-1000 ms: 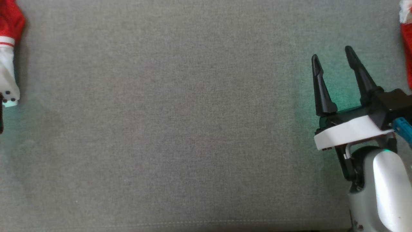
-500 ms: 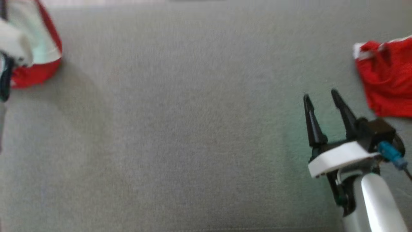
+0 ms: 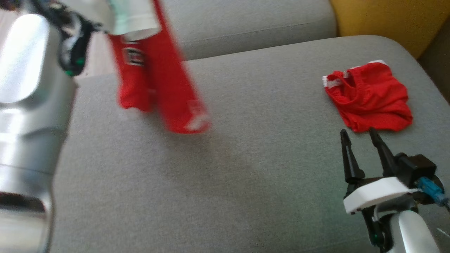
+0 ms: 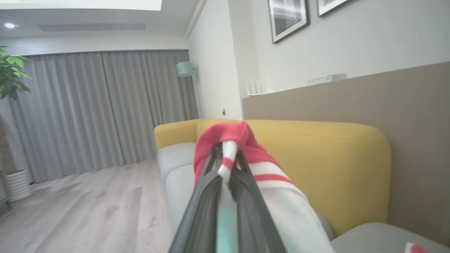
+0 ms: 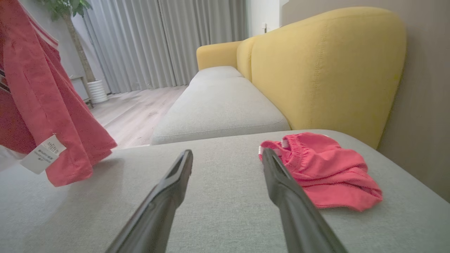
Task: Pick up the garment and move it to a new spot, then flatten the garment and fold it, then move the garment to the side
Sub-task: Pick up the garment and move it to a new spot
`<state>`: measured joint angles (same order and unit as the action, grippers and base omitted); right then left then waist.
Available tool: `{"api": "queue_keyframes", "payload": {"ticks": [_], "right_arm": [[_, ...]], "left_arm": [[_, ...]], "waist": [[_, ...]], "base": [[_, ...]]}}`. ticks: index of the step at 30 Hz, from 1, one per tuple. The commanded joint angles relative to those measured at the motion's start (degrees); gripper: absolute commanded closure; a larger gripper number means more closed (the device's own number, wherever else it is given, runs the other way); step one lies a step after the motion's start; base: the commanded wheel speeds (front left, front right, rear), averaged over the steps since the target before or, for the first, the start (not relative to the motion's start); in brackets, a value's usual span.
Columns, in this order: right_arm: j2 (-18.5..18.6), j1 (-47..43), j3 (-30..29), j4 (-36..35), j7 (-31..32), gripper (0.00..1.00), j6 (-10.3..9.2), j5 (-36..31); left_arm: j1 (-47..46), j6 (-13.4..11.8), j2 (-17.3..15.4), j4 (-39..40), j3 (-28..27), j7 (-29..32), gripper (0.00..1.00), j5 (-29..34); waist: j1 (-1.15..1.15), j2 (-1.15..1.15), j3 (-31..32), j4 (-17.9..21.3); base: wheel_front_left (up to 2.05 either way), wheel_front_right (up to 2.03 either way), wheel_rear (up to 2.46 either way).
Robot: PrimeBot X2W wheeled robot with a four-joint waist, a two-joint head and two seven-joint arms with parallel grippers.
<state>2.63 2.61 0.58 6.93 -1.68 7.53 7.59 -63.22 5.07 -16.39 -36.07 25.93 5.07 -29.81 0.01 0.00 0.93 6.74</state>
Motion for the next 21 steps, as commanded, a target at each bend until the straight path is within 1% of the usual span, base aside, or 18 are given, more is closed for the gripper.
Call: {"api": "queue_keyframes", "payload": {"ticks": [1, 3, 5, 6, 7, 9, 12, 13, 14, 17, 21], "right_arm": [[0.2, 1.0, 0.9, -1.9, -1.1, 0.0, -0.04, 0.5], [0.2, 0.7, 0.6, -1.6, -1.3, 0.0, -0.04, 0.7], [0.2, 0.5, 0.4, -1.4, -1.5, 0.0, -0.04, 1.0], [0.2, 0.5, 0.4, -1.3, -1.6, 0.0, -0.04, 1.1], [0.2, 0.5, 0.4, -1.3, -1.6, 0.0, -0.04, 1.1], [0.2, 0.7, 0.6, -0.9, -1.9, 0.0, -0.04, 1.3], [0.2, 1.2, 0.9, -0.6, -2.2, 0.0, -0.04, 1.5], [0.2, 1.7, 1.0, -0.5, -2.3, 0.0, -0.04, 1.5], [0.2, 1.9, 1.1, -0.5, -2.3, 0.0, -0.04, 1.4], [0.2, 2.8, 1.4, -0.4, -2.4, 0.0, -0.04, 1.3], [0.2, 3.7, 1.8, -0.4, -2.4, 0.0, -0.04, 1.0]], "left_arm": [[-2.0, -0.3, -1.3, 2.8, -2.5, 0.3, 1.0, -1.6], [0.9, -0.8, 0.0, 4.4, -3.4, 0.6, 1.0, -3.8], [4.8, -1.4, 0.5, 5.9, -3.7, 1.1, 1.0, -5.4], [7.1, -1.9, 0.4, 6.4, -3.9, 1.1, 1.0, -5.9], [7.1, -1.9, 0.4, 6.4, -3.9, 1.1, 1.0, -5.9], [12.2, -3.0, 0.1, 6.8, -4.9, 0.8, 1.0, -7.4], [19.7, -4.6, -1.2, 6.1, -6.5, -0.3, 1.0, -8.9], [23.9, -5.7, -2.1, 4.6, -7.8, -1.0, 1.0, -10.1], [25.6, -6.2, -2.6, 3.6, -8.4, -1.2, 1.0, -10.5], [29.2, -7.8, -4.9, 0.0, -9.8, -2.5, 1.0, -10.4], [31.1, -8.6, -6.2, -4.1, -12.0, -3.8, 1.0, -11.9]], "waist": [[-0.01, 0.0, 0.1, 0.4], [-0.01, 0.0, -0.2, 0.2], [-0.01, 0.0, -0.8, -0.2], [-0.01, 0.0, -1.2, -0.2], [-0.01, 0.0, -1.2, -0.2], [-0.01, 0.0, -2.0, -0.3], [-0.01, 0.0, -3.3, -0.3], [-0.01, 0.0, -4.3, -0.3], [-0.01, 0.0, -4.8, -0.3], [-0.01, 0.0, -6.3, 0.2], [-0.01, 0.0, -7.9, 0.6]], "base": [[0.0, 0.0, 0.0], [0.0, 0.0, 0.0], [0.0, 0.0, 0.0], [0.0, 0.0, 0.0], [0.0, 0.0, 0.0], [0.0, 0.0, 0.0], [0.0, 0.0, 0.0], [0.0, 0.0, 0.0], [0.0, 0.0, 0.0], [0.0, 0.0, 0.0], [0.0, 0.0, 0.0]]}}
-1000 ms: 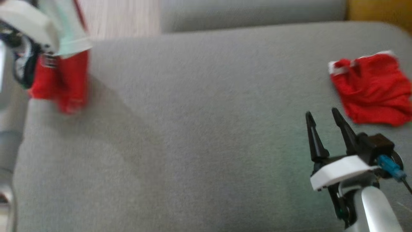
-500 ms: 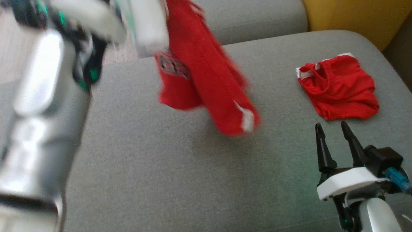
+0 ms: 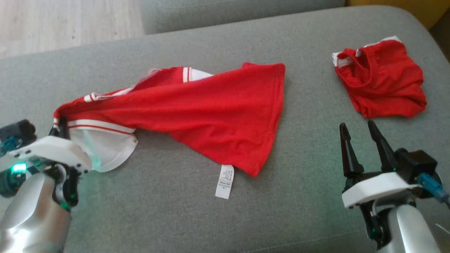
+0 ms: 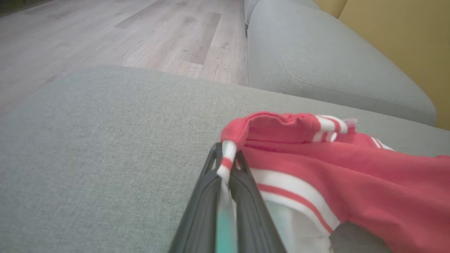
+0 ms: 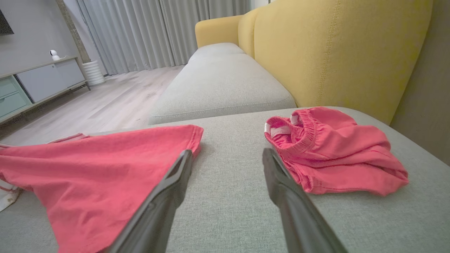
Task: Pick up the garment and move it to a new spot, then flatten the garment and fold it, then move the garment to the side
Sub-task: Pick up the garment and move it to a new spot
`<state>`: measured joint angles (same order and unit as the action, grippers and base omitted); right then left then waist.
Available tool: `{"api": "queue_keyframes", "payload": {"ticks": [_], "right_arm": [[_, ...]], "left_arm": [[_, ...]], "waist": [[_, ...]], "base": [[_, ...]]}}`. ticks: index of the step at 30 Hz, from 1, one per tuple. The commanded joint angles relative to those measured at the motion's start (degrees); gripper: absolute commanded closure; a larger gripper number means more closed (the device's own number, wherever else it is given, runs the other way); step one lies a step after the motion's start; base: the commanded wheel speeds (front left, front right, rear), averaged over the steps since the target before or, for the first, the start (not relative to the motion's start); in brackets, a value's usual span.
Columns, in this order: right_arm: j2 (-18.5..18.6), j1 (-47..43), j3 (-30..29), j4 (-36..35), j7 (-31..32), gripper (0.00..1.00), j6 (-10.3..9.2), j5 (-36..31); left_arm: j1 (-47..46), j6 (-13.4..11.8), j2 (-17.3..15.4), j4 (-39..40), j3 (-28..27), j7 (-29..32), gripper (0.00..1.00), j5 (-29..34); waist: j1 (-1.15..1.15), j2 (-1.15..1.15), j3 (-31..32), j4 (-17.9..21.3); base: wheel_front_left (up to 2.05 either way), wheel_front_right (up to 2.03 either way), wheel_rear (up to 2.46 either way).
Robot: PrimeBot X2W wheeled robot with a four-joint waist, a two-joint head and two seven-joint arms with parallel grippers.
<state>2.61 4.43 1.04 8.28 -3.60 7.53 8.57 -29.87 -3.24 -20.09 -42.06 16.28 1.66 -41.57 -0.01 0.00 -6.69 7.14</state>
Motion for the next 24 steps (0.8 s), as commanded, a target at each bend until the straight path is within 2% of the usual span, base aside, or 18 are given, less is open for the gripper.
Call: {"api": "queue_keyframes", "payload": {"ticks": [1, 5, 6, 7, 8, 16, 24], "right_arm": [[0.3, 2.1, 1.3, -1.7, -0.4, 0.0, -0.04, -0.1], [0.3, 2.6, 1.5, -1.3, -0.4, 0.0, -0.04, -0.3], [0.3, 2.7, 1.6, -1.2, -0.3, 0.0, -0.04, -0.4], [0.3, 2.8, 1.6, -1.2, -0.3, 0.0, -0.04, -0.4], [0.3, 2.8, 1.7, -1.1, -0.3, 0.0, -0.04, -0.5], [0.3, 1.8, 1.4, -0.4, -0.2, 0.0, -0.04, -0.8], [0.3, -2.1, 0.5, -0.4, -0.4, 0.0, -0.04, -1.1]], "left_arm": [[-2.1, -0.4, -2.6, 1.1, -2.6, -0.8, 1.0, -0.3], [-2.2, -0.5, -2.5, -1.7, -3.4, -1.8, 1.0, -1.0], [-2.4, -0.4, -2.4, -2.2, -3.4, -2.3, 0.88, -1.1], [-2.6, -0.2, -2.3, -2.6, -3.5, -3.0, 0.27, -1.1], [-2.9, 0.0, -2.3, -2.9, -3.6, -3.8, 0.0, -1.2], [-3.6, 3.2, -2.4, -1.7, -3.0, -8.8, 0.0, -0.5], [3.8, 4.0, -1.1, 5.8, -0.1, -11.4, 0.0, 1.0]], "waist": [[0.01, 0.0, -0.7, 0.1], [0.01, 0.0, -1.3, 0.0], [0.01, 0.0, -1.3, 0.0], [0.01, 0.0, -1.2, -0.1], [0.01, 0.0, -1.1, -0.3], [0.01, 0.0, 2.7, -2.3], [0.01, 0.0, 8.0, -5.8]], "base": [[0.0, 0.0, 0.0], [0.0, 0.0, 0.0], [0.0, 0.0, 0.0], [0.0, 0.0, 0.0], [0.0, 0.0, 0.0], [0.0, 0.0, 0.0], [0.0, 0.0, 0.0]]}}
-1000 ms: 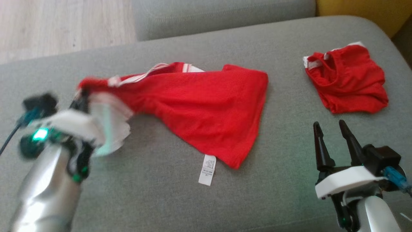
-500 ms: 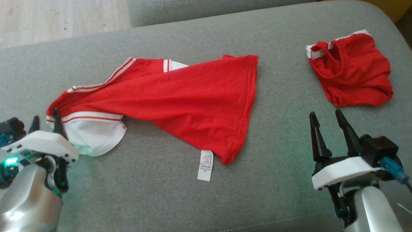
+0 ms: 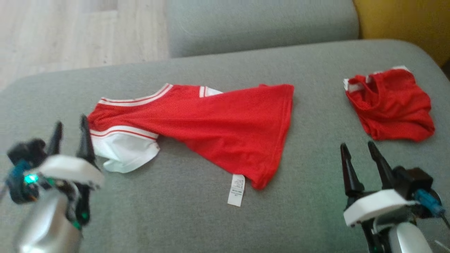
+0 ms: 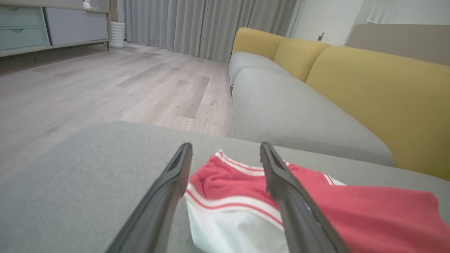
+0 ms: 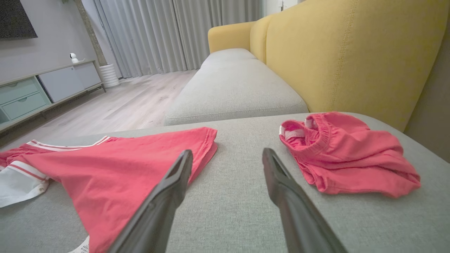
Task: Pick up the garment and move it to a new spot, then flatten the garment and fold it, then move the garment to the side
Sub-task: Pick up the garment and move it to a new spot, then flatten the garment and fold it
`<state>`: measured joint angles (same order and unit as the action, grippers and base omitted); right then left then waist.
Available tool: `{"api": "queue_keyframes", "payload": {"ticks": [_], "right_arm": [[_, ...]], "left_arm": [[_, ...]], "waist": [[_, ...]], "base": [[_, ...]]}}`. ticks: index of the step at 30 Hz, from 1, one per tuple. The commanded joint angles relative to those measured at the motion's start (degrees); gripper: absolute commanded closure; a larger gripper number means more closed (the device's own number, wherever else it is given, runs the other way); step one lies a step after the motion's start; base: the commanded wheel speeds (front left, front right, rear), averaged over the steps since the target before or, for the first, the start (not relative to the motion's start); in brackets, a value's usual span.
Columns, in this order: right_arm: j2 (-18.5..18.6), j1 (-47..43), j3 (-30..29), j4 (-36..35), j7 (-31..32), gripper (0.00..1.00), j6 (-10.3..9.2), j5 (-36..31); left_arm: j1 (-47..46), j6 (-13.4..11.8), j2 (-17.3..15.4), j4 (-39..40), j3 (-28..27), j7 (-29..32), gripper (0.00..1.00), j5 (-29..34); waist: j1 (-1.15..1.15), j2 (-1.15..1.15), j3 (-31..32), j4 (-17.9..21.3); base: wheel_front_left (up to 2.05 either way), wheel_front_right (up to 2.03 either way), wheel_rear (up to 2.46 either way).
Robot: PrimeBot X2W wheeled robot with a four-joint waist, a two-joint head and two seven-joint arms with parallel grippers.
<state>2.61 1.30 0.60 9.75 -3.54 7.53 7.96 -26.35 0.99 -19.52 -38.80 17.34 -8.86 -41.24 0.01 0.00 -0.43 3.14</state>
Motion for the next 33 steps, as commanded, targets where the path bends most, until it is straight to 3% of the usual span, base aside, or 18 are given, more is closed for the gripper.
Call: {"api": "queue_keyframes", "payload": {"ticks": [1, 6, 19, 33], "right_arm": [[0.3, 0.6, 0.8, -1.9, -0.6, 0.0, -0.04, -0.4], [0.3, -1.5, 0.5, -2.2, -1.1, 0.0, -0.04, -0.1], [0.3, -7.1, 1.8, -2.9, -3.4, 0.0, -0.04, 2.5], [0.3, -5.8, 4.1, 3.3, -5.6, 0.0, -0.04, 3.4]], "left_arm": [[1.7, -0.6, -1.4, 4.0, -0.8, -1.2, 0.0, 1.0], [8.4, -2.3, -0.7, 9.9, 1.3, -2.4, 0.0, 2.8], [27.3, -11.0, 3.4, 26.8, 3.9, -4.9, 0.0, 5.2], [29.2, -12.1, 3.8, 30.3, 6.1, -3.6, 0.0, 5.6]], "waist": [[-0.01, 0.0, 2.2, -2.2], [-0.01, 0.0, 4.0, -3.8], [-0.01, 0.0, 7.1, -6.0], [-0.01, 0.0, 8.0, -6.6]], "base": [[0.0, 0.0, 0.0], [0.0, 0.0, 0.0], [0.0, 0.0, 0.0], [0.0, 0.0, 0.0]]}}
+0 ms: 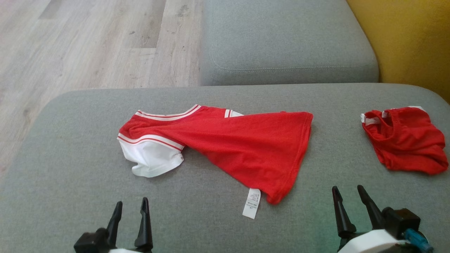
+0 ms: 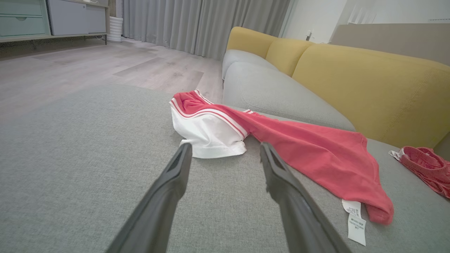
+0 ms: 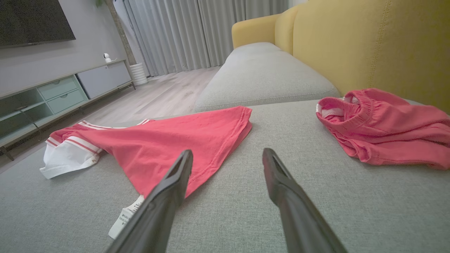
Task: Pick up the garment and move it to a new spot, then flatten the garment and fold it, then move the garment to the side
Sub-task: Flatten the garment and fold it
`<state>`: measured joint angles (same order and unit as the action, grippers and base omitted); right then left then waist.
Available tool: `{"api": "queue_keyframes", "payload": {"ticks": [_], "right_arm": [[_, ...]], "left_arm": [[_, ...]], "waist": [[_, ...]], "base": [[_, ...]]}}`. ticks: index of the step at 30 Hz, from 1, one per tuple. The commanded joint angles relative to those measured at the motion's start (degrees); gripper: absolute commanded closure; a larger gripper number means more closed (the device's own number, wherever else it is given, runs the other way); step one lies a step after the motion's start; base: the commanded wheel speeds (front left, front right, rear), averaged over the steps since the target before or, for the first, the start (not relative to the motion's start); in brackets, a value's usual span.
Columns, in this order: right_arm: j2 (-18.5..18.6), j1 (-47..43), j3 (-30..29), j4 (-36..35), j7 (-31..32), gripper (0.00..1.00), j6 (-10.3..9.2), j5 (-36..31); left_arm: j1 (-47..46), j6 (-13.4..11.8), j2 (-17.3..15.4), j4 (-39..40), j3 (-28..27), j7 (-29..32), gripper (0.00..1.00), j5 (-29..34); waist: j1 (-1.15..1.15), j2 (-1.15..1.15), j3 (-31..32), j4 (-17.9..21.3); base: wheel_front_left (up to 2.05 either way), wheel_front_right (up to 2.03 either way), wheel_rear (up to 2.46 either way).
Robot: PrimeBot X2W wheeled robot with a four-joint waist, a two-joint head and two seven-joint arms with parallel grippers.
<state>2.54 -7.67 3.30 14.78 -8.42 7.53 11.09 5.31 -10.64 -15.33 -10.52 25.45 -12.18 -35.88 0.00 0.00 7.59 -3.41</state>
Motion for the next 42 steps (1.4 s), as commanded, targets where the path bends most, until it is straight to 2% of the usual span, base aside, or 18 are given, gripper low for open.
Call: {"api": "queue_keyframes", "payload": {"ticks": [1, 10, 17, 23, 30, 38, 39, 40, 41, 42], "right_arm": [[0.3, 3.2, 1.5, -1.6, -0.8, 0.0, -0.04, 0.3], [0.3, 3.9, 1.5, -0.9, -1.1, 0.0, -0.04, 0.2], [0.3, 5.2, 2.2, -1.7, -0.5, 0.0, -0.04, -0.6], [0.3, 7.4, 3.9, -3.8, 1.2, 0.0, -0.04, -1.8], [0.3, 10.9, 5.6, -6.6, 2.6, 0.0, -0.04, -3.0], [0.3, 12.8, 5.8, -6.9, 2.6, 0.0, -0.04, -3.4], [0.3, 12.8, 5.7, -6.8, 2.6, 0.0, -0.04, -3.4], [0.3, 12.9, 5.6, -6.8, 2.5, 0.0, -0.04, -3.4], [0.3, 12.9, 5.4, -6.7, 2.5, 0.0, -0.04, -3.4], [0.3, 12.8, 5.2, -6.6, 2.4, 0.0, -0.04, -3.4]], "left_arm": [[-2.5, -0.5, -0.4, 2.1, -2.0, -0.2, 0.0, 0.3], [-2.6, -0.9, -1.4, 2.7, -2.3, 0.3, 0.0, 0.1], [-7.4, -0.8, -2.9, -0.2, -3.3, 2.6, 0.0, 0.0], [-15.6, 0.0, -2.2, -9.1, -3.6, 6.4, 0.0, -1.3], [-25.3, 0.6, -1.6, -21.1, -4.7, 7.3, 0.0, -1.7], [-31.0, 3.7, -0.9, -31.7, -4.0, 7.6, 0.01, -2.2], [-31.3, 4.1, -0.7, -32.5, -4.0, 7.4, 0.42, -2.4], [-31.6, 4.5, -0.6, -33.2, -4.0, 7.1, 0.73, -2.4], [-31.8, 4.8, -0.5, -33.8, -3.9, 6.5, 0.99, -2.4], [-31.9, 5.0, -0.4, -34.2, -3.8, 5.7, 1.0, -2.3]], "waist": [[0.0, 0.0, -0.1, 0.0], [0.0, 0.0, -1.1, 0.1], [0.0, 0.0, -3.4, 0.8], [0.0, 0.0, -7.2, 2.5], [0.0, 0.0, -14.1, 4.9], [0.0, 0.0, -17.0, 6.4], [0.0, 0.0, -17.0, 6.4], [0.0, 0.0, -17.0, 6.4], [0.0, 0.0, -17.0, 6.3], [0.0, 0.0, -16.8, 6.2]], "base": [[0.0, 0.0, 0.0], [0.0, 0.0, 0.0], [0.0, 0.0, 0.0], [0.0, 0.0, 0.0], [0.0, 0.0, 0.0], [0.0, 0.0, 0.0], [0.0, 0.0, 0.0], [0.0, 0.0, 0.0], [0.0, 0.0, 0.0], [0.0, 0.0, 0.0]]}}
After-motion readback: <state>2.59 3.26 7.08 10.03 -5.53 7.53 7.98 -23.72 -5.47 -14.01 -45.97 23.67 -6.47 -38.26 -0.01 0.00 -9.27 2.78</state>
